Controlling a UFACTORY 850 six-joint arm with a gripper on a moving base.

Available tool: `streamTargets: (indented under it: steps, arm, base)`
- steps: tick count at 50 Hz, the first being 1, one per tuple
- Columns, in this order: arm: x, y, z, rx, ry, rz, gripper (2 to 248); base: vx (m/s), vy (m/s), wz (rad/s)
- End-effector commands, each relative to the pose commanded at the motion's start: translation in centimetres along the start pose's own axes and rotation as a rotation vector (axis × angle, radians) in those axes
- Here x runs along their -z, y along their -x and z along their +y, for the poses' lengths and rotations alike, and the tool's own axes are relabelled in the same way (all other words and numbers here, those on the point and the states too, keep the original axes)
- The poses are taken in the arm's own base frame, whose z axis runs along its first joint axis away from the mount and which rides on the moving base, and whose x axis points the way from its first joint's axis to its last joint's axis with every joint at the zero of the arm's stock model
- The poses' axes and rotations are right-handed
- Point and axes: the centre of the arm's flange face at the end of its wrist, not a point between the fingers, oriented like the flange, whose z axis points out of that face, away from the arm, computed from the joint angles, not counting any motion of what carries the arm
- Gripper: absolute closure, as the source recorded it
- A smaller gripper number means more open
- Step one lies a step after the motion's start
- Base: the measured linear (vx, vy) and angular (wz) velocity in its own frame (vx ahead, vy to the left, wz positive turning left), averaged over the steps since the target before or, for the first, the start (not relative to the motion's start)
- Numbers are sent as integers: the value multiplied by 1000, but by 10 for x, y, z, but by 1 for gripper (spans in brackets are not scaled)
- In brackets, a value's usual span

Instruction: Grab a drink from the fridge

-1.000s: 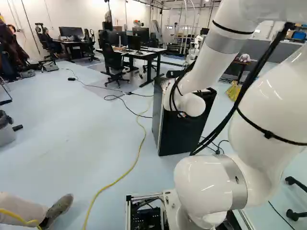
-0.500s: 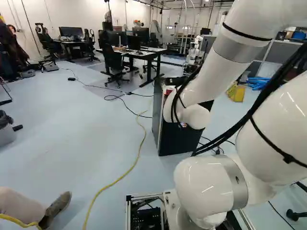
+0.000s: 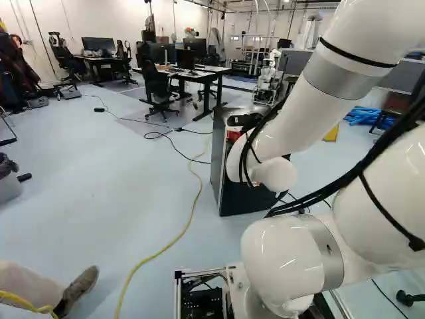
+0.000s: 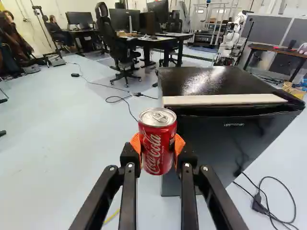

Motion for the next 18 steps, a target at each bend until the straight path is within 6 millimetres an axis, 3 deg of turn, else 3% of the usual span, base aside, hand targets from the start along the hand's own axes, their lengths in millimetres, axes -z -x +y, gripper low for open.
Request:
streamTargets:
  steps: [18]
  arm:
    - [3, 3, -1, 1, -3, -3, 163]
  base:
    - [0, 0, 0]
